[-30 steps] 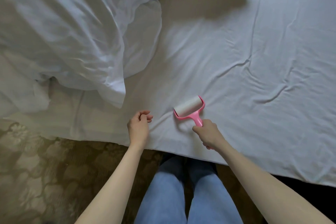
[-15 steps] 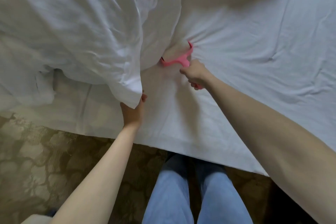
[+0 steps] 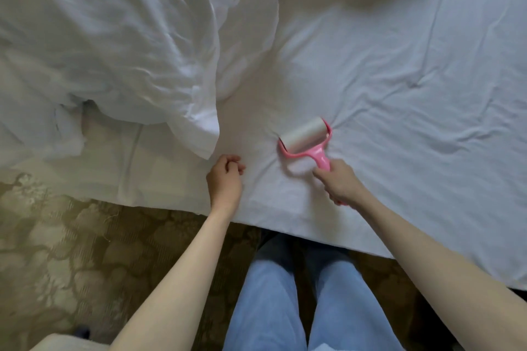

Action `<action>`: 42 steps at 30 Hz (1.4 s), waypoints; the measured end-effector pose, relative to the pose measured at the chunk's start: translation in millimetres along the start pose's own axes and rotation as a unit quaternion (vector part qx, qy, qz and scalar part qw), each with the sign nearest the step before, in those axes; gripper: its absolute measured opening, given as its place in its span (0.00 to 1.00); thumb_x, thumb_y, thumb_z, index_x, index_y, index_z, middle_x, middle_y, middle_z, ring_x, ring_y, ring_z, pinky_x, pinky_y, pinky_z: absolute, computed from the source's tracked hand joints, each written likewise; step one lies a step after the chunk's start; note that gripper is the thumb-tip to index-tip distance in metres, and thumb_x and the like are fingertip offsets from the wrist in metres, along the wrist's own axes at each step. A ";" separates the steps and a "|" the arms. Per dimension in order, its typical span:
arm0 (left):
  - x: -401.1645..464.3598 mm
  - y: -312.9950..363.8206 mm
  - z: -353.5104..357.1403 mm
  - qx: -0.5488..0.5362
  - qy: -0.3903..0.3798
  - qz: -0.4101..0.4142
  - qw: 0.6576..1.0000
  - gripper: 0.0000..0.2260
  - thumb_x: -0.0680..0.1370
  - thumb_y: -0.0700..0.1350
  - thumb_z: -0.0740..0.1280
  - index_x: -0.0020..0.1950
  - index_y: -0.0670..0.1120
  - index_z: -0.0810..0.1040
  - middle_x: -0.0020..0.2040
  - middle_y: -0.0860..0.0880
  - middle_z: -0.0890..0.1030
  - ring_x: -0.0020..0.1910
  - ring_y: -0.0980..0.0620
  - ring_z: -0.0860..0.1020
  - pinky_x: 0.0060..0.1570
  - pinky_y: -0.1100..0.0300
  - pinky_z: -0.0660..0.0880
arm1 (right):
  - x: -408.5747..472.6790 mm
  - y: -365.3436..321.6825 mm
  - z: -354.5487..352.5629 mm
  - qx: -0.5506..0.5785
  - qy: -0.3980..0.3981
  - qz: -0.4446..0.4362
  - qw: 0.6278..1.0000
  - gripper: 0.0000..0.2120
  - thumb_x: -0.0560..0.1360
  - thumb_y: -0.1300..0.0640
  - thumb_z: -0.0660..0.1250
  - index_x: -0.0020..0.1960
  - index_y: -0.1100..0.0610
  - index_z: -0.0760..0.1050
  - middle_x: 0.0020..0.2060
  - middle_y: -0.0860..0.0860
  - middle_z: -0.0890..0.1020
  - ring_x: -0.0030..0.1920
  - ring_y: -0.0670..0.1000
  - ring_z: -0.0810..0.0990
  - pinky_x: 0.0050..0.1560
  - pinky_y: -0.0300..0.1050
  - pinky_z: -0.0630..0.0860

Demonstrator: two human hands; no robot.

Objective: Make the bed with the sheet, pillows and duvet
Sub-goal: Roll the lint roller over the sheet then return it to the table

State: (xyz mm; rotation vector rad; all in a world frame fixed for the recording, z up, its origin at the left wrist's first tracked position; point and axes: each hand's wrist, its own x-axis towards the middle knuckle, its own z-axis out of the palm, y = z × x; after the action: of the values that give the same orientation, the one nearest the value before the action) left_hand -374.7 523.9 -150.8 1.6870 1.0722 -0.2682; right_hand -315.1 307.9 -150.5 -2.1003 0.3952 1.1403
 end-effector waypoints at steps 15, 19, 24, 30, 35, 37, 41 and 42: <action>-12.5 15.3 29.2 0.038 -0.027 0.064 0.997 0.12 0.81 0.39 0.55 0.51 0.46 0.78 0.43 0.50 0.80 0.45 0.54 0.78 0.42 0.67 0.71 | 22.9 -47.9 -6.1 0.112 0.041 -0.034 0.992 0.04 0.71 0.59 0.61 0.40 0.58 0.66 0.29 0.55 0.69 0.23 0.51 0.65 0.24 0.39 0.63; -16.8 19.6 40.4 0.032 -0.024 0.076 0.996 0.12 0.81 0.38 0.55 0.50 0.46 0.78 0.42 0.50 0.80 0.44 0.54 0.78 0.42 0.66 0.71 | 11.3 -19.8 -17.8 0.093 0.069 -0.013 0.993 0.06 0.69 0.57 0.61 0.37 0.56 0.65 0.31 0.56 0.71 0.24 0.53 0.66 0.24 0.41 0.65; -27.9 20.9 65.0 0.045 -0.051 0.074 0.995 0.12 0.80 0.38 0.55 0.50 0.45 0.79 0.41 0.50 0.80 0.44 0.52 0.79 0.43 0.65 0.73 | -27.2 59.2 -30.8 0.016 0.024 0.041 0.999 0.07 0.71 0.55 0.61 0.38 0.56 0.65 0.31 0.53 0.70 0.26 0.53 0.66 0.26 0.42 0.65; -47.3 28.0 102.1 0.066 -0.081 0.087 0.991 0.12 0.80 0.38 0.55 0.51 0.45 0.78 0.42 0.49 0.81 0.45 0.52 0.79 0.41 0.67 0.71 | -72.9 108.4 -31.5 0.142 0.087 0.054 0.985 0.08 0.72 0.59 0.62 0.36 0.56 0.64 0.28 0.52 0.66 0.26 0.51 0.62 0.27 0.42 0.60; -60.8 37.9 121.3 0.076 -0.085 0.106 0.988 0.13 0.79 0.37 0.54 0.51 0.44 0.78 0.42 0.49 0.80 0.44 0.53 0.78 0.41 0.67 0.71 | -77.8 133.5 -72.1 0.274 0.146 0.092 0.946 0.06 0.74 0.60 0.61 0.39 0.57 0.66 0.25 0.52 0.64 0.22 0.50 0.60 0.23 0.38 0.58; -65.0 39.0 131.7 0.081 -0.085 0.108 0.987 0.13 0.79 0.37 0.54 0.51 0.44 0.78 0.41 0.49 0.80 0.44 0.52 0.78 0.41 0.67 0.71 | -80.2 151.2 -90.2 0.293 0.172 0.106 0.934 0.06 0.75 0.60 0.61 0.40 0.57 0.68 0.25 0.53 0.65 0.21 0.49 0.60 0.22 0.38 0.59; -78.4 39.1 160.7 0.102 -0.087 0.104 0.986 0.13 0.79 0.37 0.54 0.51 0.44 0.78 0.42 0.48 0.81 0.44 0.52 0.79 0.41 0.66 0.71 | -85.4 197.5 -125.3 0.318 0.213 0.145 0.912 0.04 0.76 0.58 0.61 0.45 0.59 0.70 0.27 0.54 0.66 0.23 0.51 0.63 0.23 0.39 0.62; -82.8 39.1 169.6 0.101 -0.089 0.097 0.986 0.13 0.79 0.37 0.54 0.51 0.43 0.78 0.42 0.48 0.81 0.44 0.52 0.79 0.41 0.67 0.71 | -87.1 210.6 -134.3 0.325 0.220 0.156 0.907 0.04 0.76 0.58 0.61 0.47 0.59 0.70 0.28 0.54 0.66 0.23 0.51 0.63 0.23 0.39 0.62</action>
State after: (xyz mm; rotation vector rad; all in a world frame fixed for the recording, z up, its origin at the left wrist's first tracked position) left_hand -337.9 335.0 -141.2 1.8951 0.7616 -0.4041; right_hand -400.2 59.0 -122.0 -1.6946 1.1842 0.5527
